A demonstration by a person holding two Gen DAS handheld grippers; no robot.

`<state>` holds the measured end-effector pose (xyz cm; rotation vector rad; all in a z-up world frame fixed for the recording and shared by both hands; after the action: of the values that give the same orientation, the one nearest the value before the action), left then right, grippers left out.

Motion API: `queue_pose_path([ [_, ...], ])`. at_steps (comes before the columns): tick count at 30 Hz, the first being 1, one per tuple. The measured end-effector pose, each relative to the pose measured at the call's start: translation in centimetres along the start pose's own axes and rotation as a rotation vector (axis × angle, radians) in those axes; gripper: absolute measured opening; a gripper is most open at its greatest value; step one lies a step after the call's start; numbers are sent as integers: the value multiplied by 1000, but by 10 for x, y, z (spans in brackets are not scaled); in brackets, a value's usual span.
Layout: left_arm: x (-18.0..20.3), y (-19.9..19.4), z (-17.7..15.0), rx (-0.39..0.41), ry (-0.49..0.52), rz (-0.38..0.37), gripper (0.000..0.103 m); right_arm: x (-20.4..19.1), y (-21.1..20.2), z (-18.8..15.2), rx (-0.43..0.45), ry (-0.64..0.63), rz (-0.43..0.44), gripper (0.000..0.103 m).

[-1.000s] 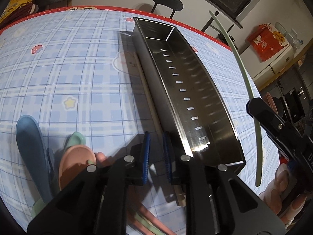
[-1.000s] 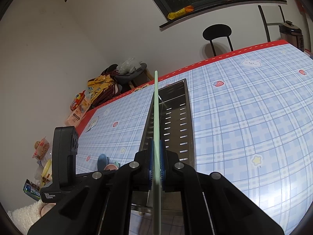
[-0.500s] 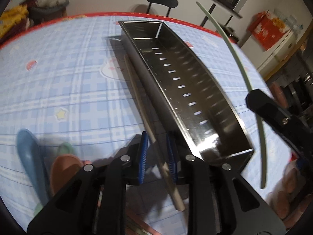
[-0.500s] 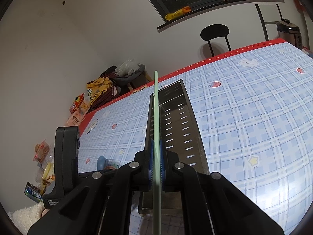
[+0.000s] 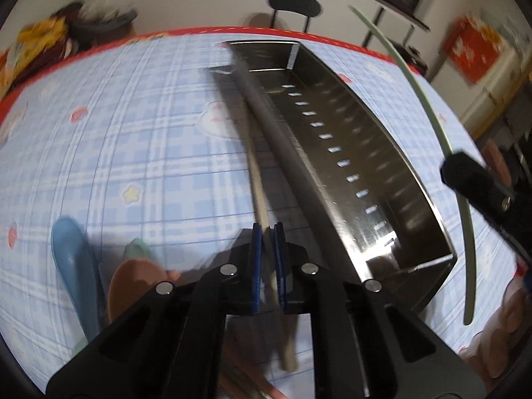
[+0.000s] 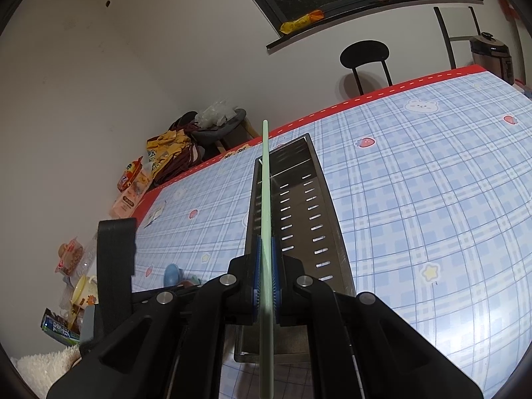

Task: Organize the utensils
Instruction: 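Lower the beige chopstick into the tray with the left tool while the right lowers the green one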

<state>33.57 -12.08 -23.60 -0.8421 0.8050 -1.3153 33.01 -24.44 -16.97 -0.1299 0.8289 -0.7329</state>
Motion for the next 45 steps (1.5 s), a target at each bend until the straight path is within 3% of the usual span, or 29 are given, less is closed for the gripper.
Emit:
queue_pose_path([
  [9, -40, -9, -2, -14, -198, -109, 10, 6, 5, -2, -12, 7, -20, 7],
  [17, -46, -43, 11, 54, -250, -182, 10, 10, 7, -3, -19, 4, -28, 7],
  [24, -30, -64, 24, 60, -277, -285, 10, 14, 8, -1, -14, 5, -43, 7],
  [30, 3, -58, 34, 39, -302, -352, 10, 20, 9, 6, 28, -29, -94, 7],
  [33, 13, -48, 35, 26, -315, -353, 10, 23, 9, 11, 61, -57, -114, 7],
  [45, 19, -24, 29, 3, -308, -302, 10, 36, 19, 10, 25, -67, -171, 7],
])
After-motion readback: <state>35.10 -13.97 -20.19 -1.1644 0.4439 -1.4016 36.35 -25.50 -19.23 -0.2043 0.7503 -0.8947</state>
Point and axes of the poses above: each gripper's, at about its wrist camera, not at the fingertips, and y roughly the way its jaws point, x to its right, z to its top, the point moved 5 cm from there along y, roughly the way its jaws point, and after that the axes turned 15 degrees about z, right-handed, at the moved point
